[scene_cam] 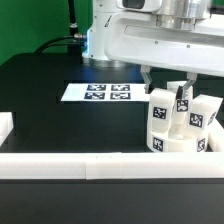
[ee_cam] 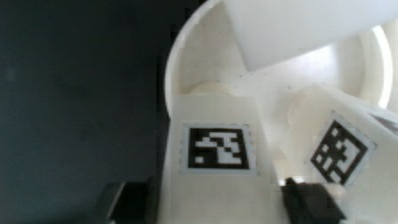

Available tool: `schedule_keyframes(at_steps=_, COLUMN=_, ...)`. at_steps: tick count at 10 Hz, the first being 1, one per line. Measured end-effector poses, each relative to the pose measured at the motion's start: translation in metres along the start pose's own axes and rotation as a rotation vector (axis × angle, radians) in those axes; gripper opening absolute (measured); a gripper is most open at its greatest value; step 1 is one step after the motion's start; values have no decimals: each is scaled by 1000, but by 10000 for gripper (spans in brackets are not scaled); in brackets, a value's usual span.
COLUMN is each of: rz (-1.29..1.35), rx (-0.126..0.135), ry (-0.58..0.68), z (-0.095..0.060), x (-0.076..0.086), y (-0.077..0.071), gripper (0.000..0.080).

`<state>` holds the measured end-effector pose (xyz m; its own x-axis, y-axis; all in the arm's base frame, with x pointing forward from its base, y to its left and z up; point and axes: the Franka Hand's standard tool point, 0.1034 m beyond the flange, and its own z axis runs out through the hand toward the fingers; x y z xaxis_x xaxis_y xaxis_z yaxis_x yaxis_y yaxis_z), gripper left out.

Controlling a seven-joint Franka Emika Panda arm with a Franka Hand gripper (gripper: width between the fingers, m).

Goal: Assemble stool

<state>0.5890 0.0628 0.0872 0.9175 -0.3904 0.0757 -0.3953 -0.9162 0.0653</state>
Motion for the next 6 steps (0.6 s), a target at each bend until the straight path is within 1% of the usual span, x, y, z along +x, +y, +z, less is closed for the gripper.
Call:
schedule_keyframes(at_steps=2, rz=185, rx=4, ry=-2, z=0, x=-1, y=-1, gripper=337)
schedule_keyframes(at_steps=3, rz=221, rx=6, ry=-4, z=0, x=-1, y=-1, gripper=337)
schedule_keyframes(at_steps=4, rz=370, rx=27, ry=-14, z=1, x=0, y=-1, gripper=337)
schedule_keyframes(at_steps=5, rz=485, rx=41, ry=-14, z=1, x=0, y=-1, gripper=337)
schedule_keyframes(at_steps=6, rz=573, rx=62, ry=-5, z=2, x=2, y=-2, gripper=337)
